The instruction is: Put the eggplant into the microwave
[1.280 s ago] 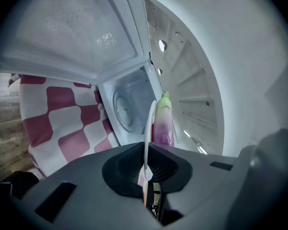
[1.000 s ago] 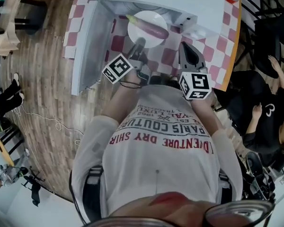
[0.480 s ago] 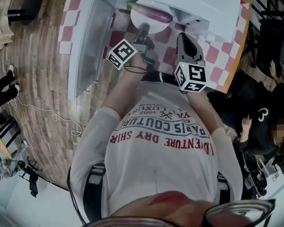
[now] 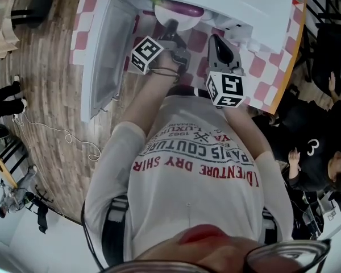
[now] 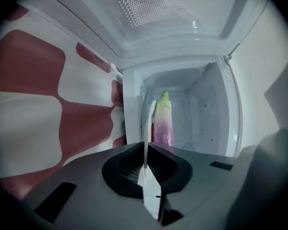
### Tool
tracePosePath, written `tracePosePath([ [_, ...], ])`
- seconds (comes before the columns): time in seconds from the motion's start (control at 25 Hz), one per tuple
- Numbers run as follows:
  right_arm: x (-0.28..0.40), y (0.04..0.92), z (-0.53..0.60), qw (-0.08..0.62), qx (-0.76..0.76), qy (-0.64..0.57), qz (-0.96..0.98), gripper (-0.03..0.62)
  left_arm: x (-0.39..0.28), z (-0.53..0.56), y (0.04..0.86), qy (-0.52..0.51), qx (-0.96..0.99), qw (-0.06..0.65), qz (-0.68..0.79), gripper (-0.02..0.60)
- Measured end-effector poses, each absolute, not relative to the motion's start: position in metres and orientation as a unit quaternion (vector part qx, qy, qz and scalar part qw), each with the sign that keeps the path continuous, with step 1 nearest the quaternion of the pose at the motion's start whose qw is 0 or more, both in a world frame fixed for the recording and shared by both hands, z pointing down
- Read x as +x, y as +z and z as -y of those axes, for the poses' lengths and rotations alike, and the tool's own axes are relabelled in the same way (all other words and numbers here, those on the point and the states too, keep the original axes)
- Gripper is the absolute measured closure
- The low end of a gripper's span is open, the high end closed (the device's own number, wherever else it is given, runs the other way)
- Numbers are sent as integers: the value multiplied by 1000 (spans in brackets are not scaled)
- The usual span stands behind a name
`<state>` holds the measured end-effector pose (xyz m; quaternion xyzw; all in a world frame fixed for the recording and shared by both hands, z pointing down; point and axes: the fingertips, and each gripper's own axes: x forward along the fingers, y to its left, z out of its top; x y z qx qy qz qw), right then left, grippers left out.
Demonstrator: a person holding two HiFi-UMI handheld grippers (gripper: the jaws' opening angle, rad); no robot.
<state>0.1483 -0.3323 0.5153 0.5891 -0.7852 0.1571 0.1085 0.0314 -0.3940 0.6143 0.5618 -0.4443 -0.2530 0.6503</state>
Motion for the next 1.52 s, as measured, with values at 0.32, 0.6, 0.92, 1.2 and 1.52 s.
tracePosePath([
  [0.32,146,519,327,121,577,149,794,568,39,415,619,-272,548,657,439,543],
  [0.6,141,511,328,121,572,140,799,569,42,419,619,-280,550,656,434,543],
  [0.92,137,513,335,127,571,140,799,569,49,420,618,-263,548,664,436,543],
  [1.2,133,517,334,129,568,145,800,569,48,423,612,-280,528,681,424,442],
  [1.52,128,517,328,129,565,148,801,569,46,416,608,-292,525,691,403,316],
])
